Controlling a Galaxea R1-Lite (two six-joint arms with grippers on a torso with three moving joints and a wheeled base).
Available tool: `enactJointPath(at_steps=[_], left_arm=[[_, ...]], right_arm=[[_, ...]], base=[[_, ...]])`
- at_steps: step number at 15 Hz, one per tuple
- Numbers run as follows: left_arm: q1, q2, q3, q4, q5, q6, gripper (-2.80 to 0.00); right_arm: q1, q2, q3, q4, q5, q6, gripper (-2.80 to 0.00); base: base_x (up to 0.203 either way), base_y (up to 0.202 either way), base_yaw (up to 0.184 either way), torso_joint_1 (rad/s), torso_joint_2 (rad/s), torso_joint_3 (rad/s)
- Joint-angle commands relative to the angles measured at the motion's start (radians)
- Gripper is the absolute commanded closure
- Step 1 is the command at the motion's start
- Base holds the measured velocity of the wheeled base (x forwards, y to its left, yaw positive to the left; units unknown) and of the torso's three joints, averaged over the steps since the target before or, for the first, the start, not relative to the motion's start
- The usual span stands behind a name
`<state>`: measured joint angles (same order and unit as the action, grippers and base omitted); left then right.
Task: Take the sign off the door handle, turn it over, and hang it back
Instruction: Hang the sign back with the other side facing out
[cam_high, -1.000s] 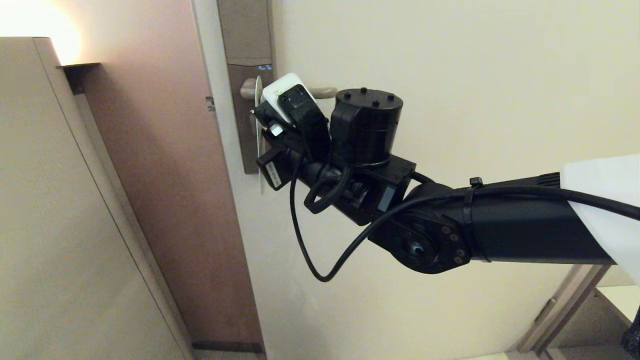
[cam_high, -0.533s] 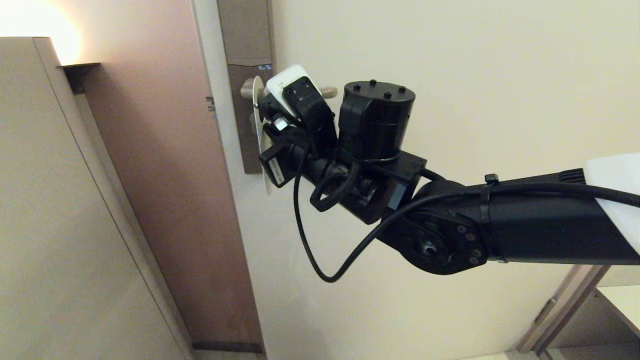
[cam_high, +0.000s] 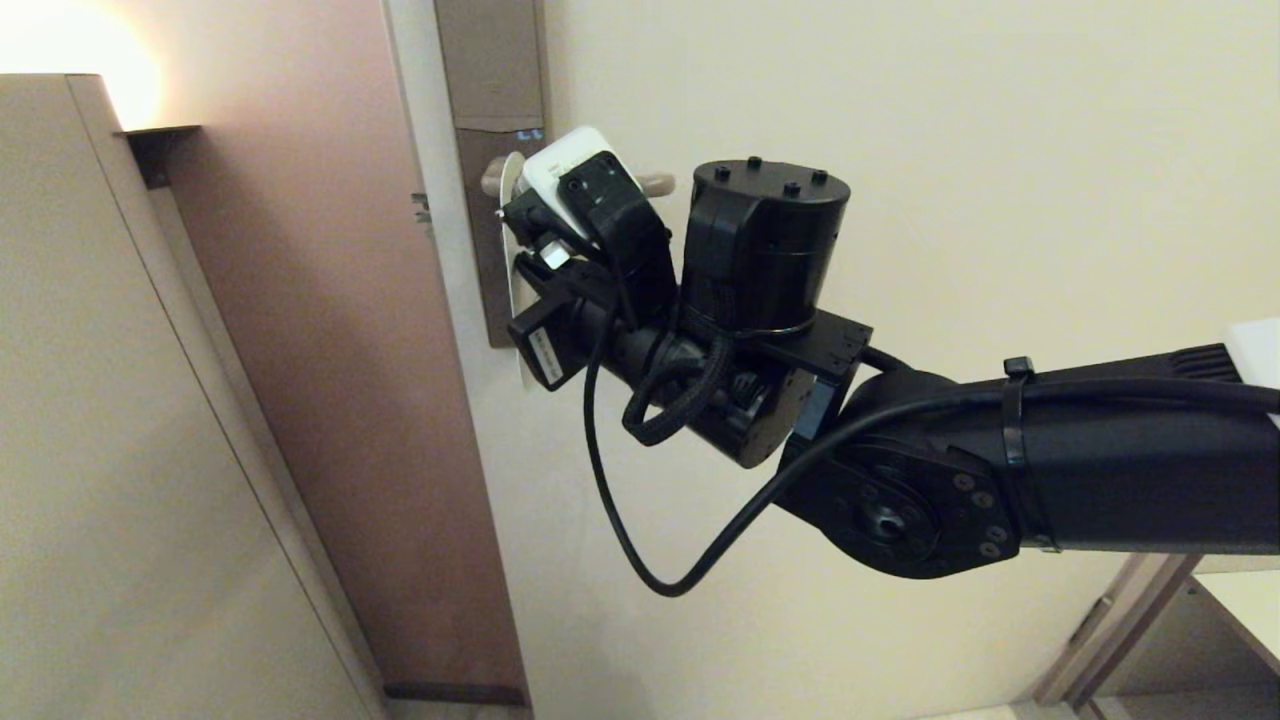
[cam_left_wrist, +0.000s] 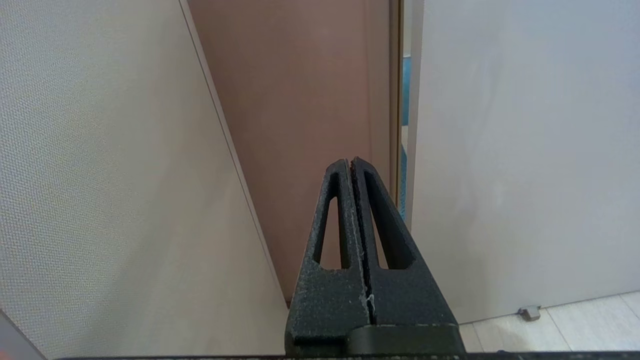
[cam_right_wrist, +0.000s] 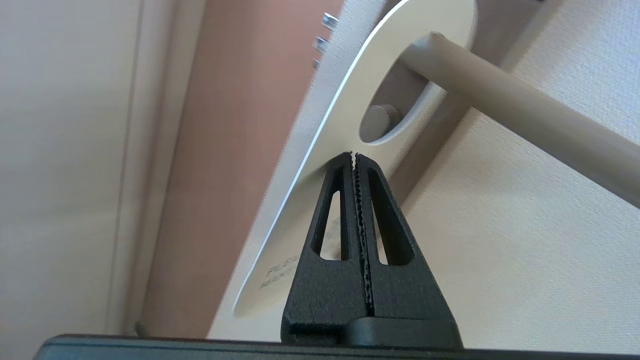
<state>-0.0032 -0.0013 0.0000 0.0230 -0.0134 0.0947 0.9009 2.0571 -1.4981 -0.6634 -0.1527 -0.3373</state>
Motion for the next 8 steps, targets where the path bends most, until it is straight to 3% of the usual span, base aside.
enactJointPath(at_steps=[1, 8], left_arm=[[0.0, 0.001, 0.0, 0.0, 0.0, 0.0, 0.0], [0.0, 0.001, 0.0, 0.0, 0.0, 0.0, 0.0]], right_arm=[[0.018, 0.001, -0.001, -0.004, -0.001, 0.001, 0.0], [0.036, 0.031, -0.013, -0.005, -0.005, 0.003, 0.0]], base=[[0.0, 0.0, 0.0, 0.0, 0.0, 0.0], [0.0, 0.0, 0.0, 0.0, 0.0, 0.0]])
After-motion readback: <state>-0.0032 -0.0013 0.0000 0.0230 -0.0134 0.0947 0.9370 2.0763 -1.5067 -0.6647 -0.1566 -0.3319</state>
